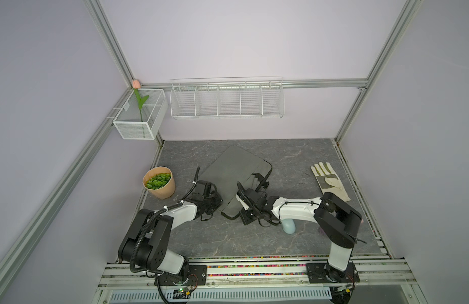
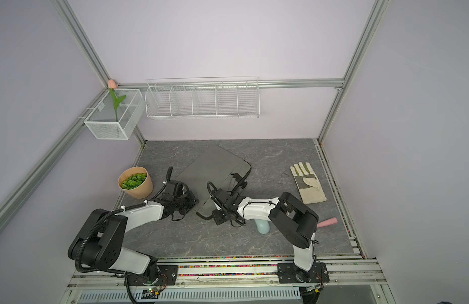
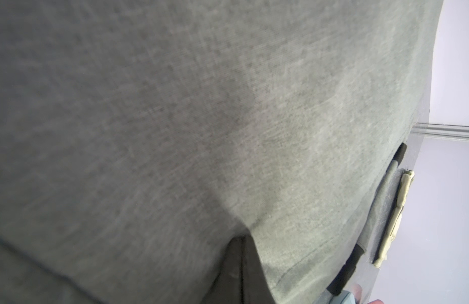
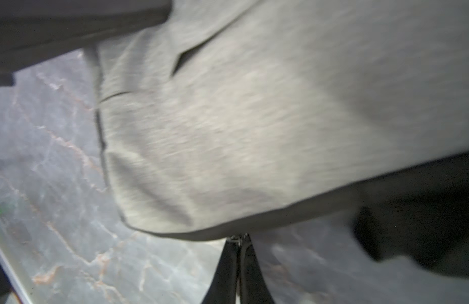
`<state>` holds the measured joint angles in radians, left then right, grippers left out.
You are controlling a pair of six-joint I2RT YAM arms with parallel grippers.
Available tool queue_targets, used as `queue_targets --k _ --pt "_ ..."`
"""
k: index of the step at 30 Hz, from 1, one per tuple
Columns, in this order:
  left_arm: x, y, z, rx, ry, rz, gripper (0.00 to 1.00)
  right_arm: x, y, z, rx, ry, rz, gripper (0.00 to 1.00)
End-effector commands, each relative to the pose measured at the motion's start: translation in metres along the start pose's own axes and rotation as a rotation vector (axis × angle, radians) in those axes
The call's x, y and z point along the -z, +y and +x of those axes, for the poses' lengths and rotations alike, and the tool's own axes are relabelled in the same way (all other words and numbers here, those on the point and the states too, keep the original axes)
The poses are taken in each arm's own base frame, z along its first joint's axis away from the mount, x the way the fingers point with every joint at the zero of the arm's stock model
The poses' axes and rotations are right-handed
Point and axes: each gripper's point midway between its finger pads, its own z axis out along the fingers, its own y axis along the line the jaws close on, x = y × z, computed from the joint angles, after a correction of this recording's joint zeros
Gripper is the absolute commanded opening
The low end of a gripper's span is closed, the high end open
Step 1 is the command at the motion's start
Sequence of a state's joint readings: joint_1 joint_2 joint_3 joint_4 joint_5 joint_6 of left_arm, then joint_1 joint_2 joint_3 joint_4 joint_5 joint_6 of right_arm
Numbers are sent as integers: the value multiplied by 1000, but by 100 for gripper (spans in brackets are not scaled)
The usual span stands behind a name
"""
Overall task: Put the mouse into the laptop bag
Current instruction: Unzip the zipper on the zippered laptop bag.
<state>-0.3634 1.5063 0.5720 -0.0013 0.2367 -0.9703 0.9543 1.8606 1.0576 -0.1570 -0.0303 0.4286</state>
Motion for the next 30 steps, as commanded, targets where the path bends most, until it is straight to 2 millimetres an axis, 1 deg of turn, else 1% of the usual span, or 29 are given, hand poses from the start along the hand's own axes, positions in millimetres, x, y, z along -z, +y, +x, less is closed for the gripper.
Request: queue_targets --k 1,4,7,9,11,14,16,18,20,21,23,24,27,30 --pt "9 151 52 91 117 -538 0 8 -25 -6 15 1 58 7" --pt "10 151 52 93 115 -538 0 6 -46 -13 -2 -5 92 7" --pt "12 152 53 95 116 -538 0 6 -61 -19 -36 -14 98 7" --pt "13 150 52 95 114 -531 0 7 -61 -22 -44 -20 81 7" --pt "14 140 48 91 109 -505 0 6 -52 -22 -41 -13 43 7" --pt "24 106 33 57 73 -443 0 5 -33 -19 -21 -5 3 7" --pt "37 73 19 3 18 -410 0 4 -15 -13 16 3 -2 7" --pt "57 30 5 -67 -60 -353 0 3 4 -7 44 11 -15 7" --pt "73 -1 -4 -103 -110 -301 0 1 22 -1 38 18 -57 7" --pt "78 -11 -6 -106 -121 -277 0 0 31 0 27 18 -85 7" --pt "80 -18 -6 -103 -119 -251 0 -1 44 2 1 16 -133 7" --pt "78 -17 -3 -100 -108 -249 0 -1 49 3 -8 14 -151 7" --pt "64 -3 12 -72 -53 -245 0 -5 60 1 -13 10 -174 7" --pt "44 12 32 -29 13 -234 0 -11 62 0 -9 19 -166 7"
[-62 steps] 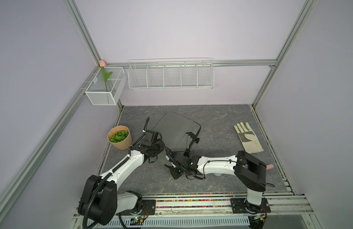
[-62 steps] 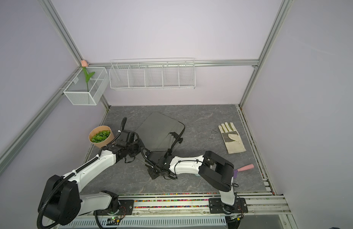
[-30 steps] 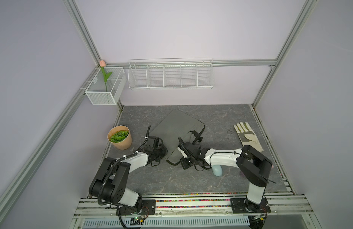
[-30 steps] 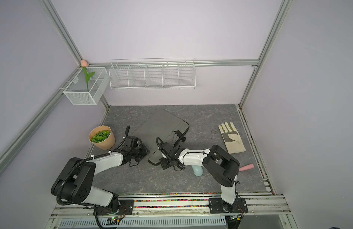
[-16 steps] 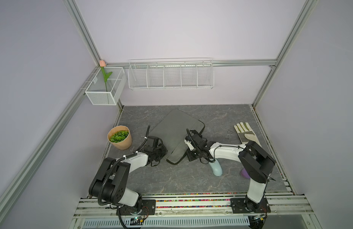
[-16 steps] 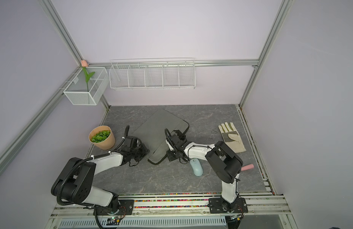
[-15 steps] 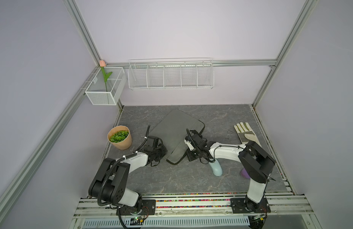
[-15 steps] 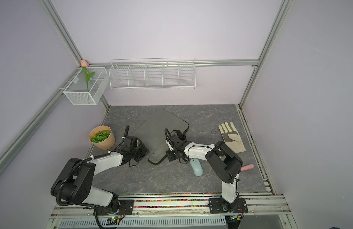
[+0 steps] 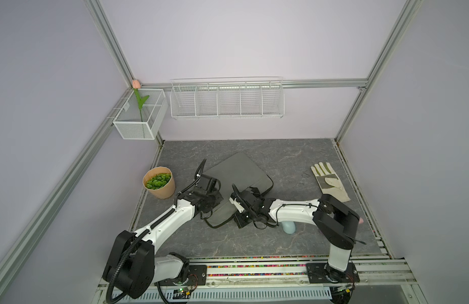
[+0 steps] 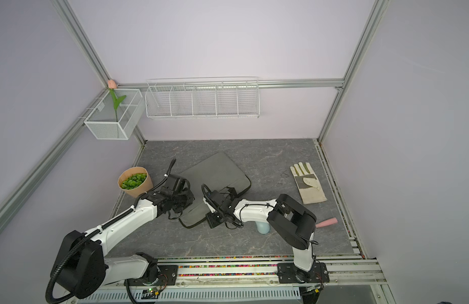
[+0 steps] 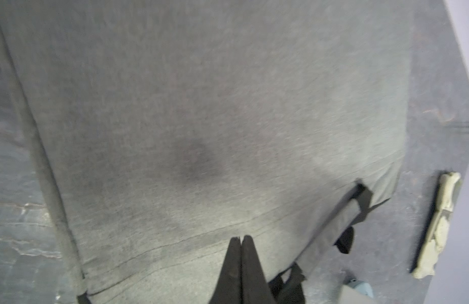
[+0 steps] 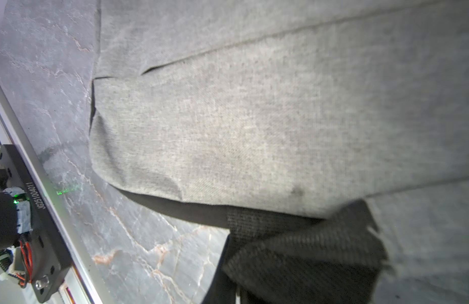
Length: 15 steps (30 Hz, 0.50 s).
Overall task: Put the mouse into the laptop bag
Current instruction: Unzip the zipper on the zippered laptop bag.
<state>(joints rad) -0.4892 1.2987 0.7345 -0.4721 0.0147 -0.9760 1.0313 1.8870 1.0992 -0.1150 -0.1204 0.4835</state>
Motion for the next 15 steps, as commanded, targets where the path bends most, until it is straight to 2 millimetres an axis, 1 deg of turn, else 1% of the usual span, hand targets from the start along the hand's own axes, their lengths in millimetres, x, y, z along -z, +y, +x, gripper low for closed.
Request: queue_targets --k 1,4,5,7,11,13,15 --pt "-23 26 33 59 109 -54 0 -10 6 -4 -26 4 -19 7" --pt "-37 31 54 103 169 -32 0 -15 -3 -2 -18 13 24 7" --pt "-40 31 58 122 183 -19 0 -15 -7 -1 -17 17 36 7" --pt "-44 39 61 127 179 -40 0 -17 -14 1 -27 25 49 7" --pt "-46 67 69 117 180 -141 0 -10 -34 3 -54 25 82 7" --pt "-45 82 73 121 180 -178 0 -2 -47 3 -67 18 106 7" --pt "-40 99 76 134 173 -231 0 7 -64 4 -83 13 136 7"
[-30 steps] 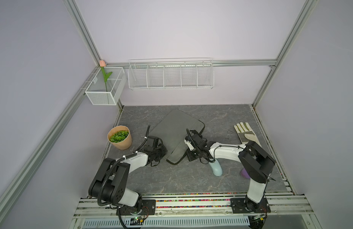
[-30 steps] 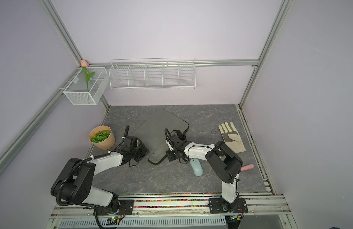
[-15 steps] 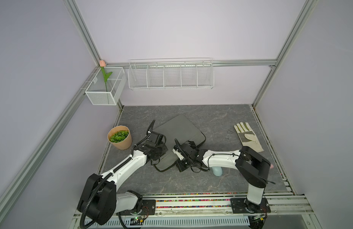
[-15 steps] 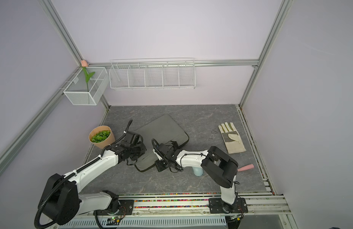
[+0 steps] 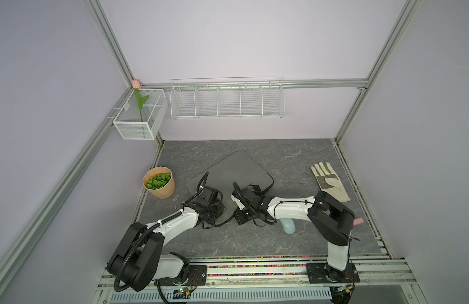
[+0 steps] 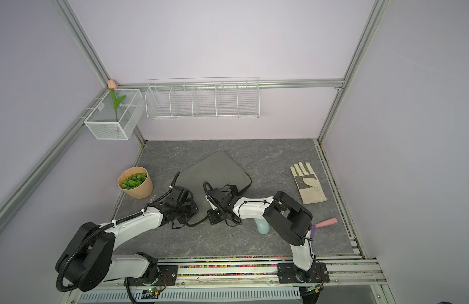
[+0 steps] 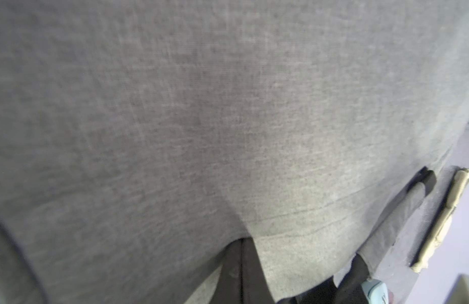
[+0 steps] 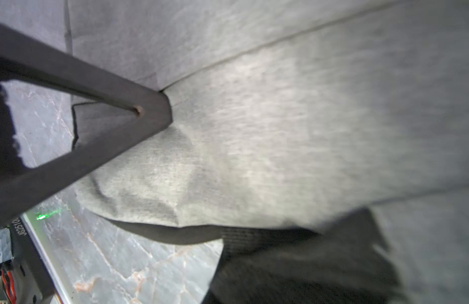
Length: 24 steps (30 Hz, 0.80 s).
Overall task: Put the mouse into the laptop bag
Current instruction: Unzip the zipper on the zippered laptop bag.
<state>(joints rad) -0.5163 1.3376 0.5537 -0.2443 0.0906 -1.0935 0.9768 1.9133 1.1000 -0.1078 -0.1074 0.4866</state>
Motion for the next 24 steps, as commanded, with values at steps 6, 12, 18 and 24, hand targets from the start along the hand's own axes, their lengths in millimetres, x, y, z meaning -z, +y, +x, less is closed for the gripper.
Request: queue_targets --k 6,12,18,24 --pt "12 118 26 69 38 -385 0 32 -83 6 -59 5 176 7" --pt "19 139 23 87 22 -445 0 51 -115 -9 -70 -29 232 7" --pt "17 141 22 94 20 -452 0 73 -152 -23 -137 -70 258 7" --pt "20 125 11 42 16 -449 0 81 -155 -33 -181 -108 215 7"
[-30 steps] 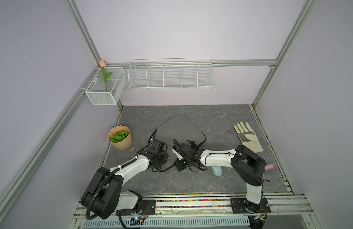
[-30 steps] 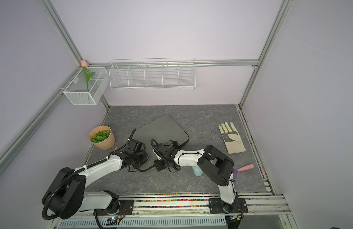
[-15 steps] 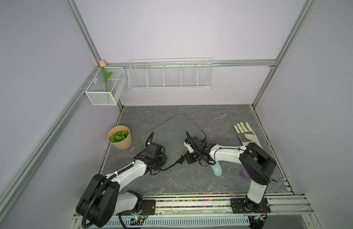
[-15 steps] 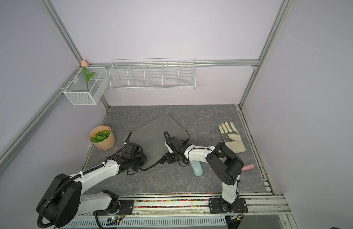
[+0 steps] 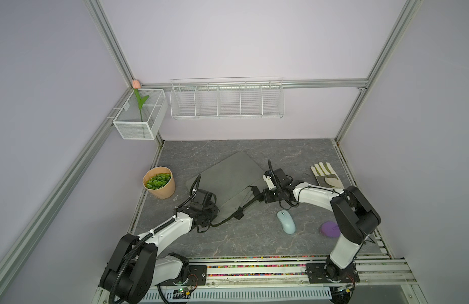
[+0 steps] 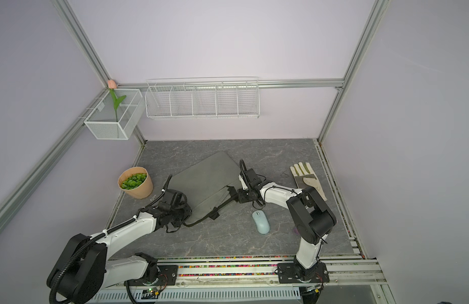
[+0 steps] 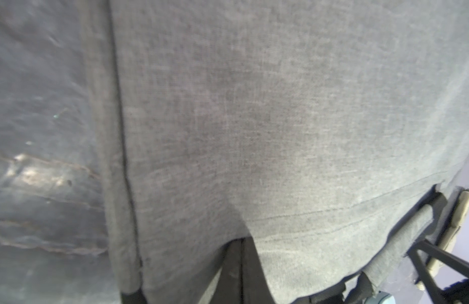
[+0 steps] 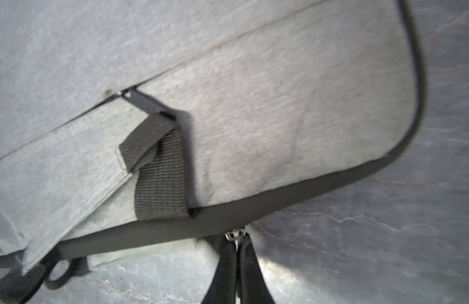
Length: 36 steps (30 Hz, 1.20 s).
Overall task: Put the mouse into the laptop bag
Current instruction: Unzip the zipper on the zippered laptop bag.
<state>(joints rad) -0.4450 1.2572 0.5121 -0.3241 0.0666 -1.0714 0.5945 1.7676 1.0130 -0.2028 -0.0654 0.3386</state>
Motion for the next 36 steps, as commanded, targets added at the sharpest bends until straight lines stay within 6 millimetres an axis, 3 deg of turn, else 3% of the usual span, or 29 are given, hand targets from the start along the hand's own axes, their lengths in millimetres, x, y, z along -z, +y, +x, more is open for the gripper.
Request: queue_targets --k 1,3,8,10,13,17,24,30,36 --pt "6 87 13 -24 40 -376 0 8 1 3 -4 3 -19 7" --pt "17 63 0 -50 15 -340 0 10 8 8 3 10 -33 7" --pt "61 -29 -37 -136 -114 -156 0 12 34 24 58 29 -53 7" --pt "70 -65 -39 -165 -131 -61 0 12 50 32 81 44 -70 7" --pt "62 -95 -28 -191 -96 13 0 12 70 41 91 57 -112 7" --pt "32 -107 -1 -209 -12 33 0 12 87 48 92 75 -164 7" --pt "-14 -121 40 -237 96 54 0 7 64 57 99 90 -72 7" --pt "-45 -76 44 -193 126 -55 0 9 27 57 42 88 -16 7" --pt "-61 -39 41 -152 138 -122 0 18 -5 40 -8 50 19 7"
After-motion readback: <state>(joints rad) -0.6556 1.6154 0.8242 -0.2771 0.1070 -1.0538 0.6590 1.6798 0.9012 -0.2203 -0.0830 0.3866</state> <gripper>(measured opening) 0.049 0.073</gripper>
